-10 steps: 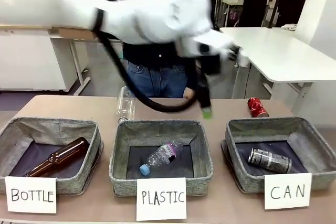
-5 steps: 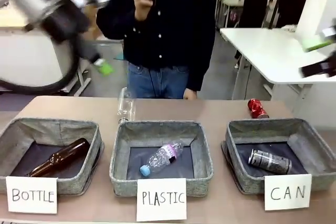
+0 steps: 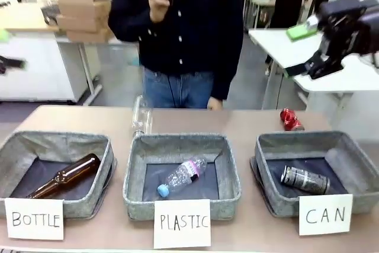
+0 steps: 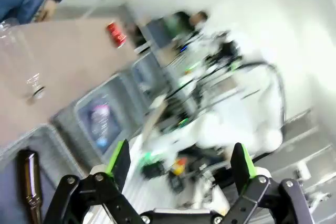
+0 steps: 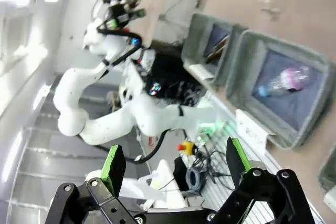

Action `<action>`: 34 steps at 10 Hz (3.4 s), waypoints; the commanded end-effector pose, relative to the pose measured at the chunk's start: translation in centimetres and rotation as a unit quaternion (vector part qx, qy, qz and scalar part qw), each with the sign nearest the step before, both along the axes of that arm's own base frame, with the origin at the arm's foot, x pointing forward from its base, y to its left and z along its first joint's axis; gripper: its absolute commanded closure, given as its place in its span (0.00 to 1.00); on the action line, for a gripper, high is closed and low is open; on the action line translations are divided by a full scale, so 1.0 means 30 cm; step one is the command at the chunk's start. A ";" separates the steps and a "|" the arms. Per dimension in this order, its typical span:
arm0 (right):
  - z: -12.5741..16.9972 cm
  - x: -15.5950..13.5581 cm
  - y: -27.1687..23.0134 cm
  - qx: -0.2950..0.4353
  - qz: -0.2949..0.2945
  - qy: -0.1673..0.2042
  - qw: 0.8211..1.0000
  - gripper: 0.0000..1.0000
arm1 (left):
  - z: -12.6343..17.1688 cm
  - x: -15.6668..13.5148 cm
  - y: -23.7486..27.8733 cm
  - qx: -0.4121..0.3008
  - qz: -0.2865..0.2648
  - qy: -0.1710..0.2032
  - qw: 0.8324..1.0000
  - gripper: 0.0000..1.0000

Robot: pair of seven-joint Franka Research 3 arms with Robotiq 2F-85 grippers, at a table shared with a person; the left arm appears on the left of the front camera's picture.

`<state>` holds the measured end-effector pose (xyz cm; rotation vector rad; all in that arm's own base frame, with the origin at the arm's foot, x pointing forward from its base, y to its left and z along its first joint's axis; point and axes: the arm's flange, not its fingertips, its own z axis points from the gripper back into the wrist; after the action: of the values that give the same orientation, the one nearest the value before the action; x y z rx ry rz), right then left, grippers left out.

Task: Sort the can waste into the basket.
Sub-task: Pick up the can waste from the table and place it in the right Fabric basket.

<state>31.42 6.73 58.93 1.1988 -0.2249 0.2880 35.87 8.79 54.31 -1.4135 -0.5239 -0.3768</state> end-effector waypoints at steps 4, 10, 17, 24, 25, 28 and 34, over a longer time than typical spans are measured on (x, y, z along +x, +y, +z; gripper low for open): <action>0.012 -0.023 0.028 0.016 0.024 -0.003 1.000 0.00 | 0.044 -0.029 -0.085 0.071 -0.016 -0.029 0.997 0.00; 0.012 -0.023 0.028 0.016 0.024 -0.003 1.000 0.00 | 0.044 -0.029 -0.085 0.071 -0.016 -0.029 0.997 0.00; -0.002 0.194 -0.140 -0.645 -0.261 0.000 0.718 0.00 | 0.044 -0.029 -0.085 0.071 -0.016 -0.029 0.997 0.00; -0.083 0.440 -0.195 -0.492 -0.170 -0.032 0.853 0.00 | 0.044 -0.029 -0.085 0.071 -0.016 -0.029 0.997 0.00; -0.179 0.621 -0.216 -0.492 -0.163 0.004 0.855 0.00 | 0.044 -0.029 -0.085 0.071 -0.016 -0.029 0.997 0.00; -0.436 0.901 -0.260 -0.509 -0.203 0.053 0.835 0.00 | 0.044 -0.029 -0.085 0.071 -0.016 -0.029 0.997 0.00; -0.838 1.075 -0.314 -0.515 -0.269 0.094 0.808 0.00 | 0.044 -0.029 -0.085 0.071 -0.016 -0.029 0.997 0.00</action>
<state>63.17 -3.02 34.04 0.0452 -0.1855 -0.1770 35.29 6.34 55.74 -1.2895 -0.5037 -0.4592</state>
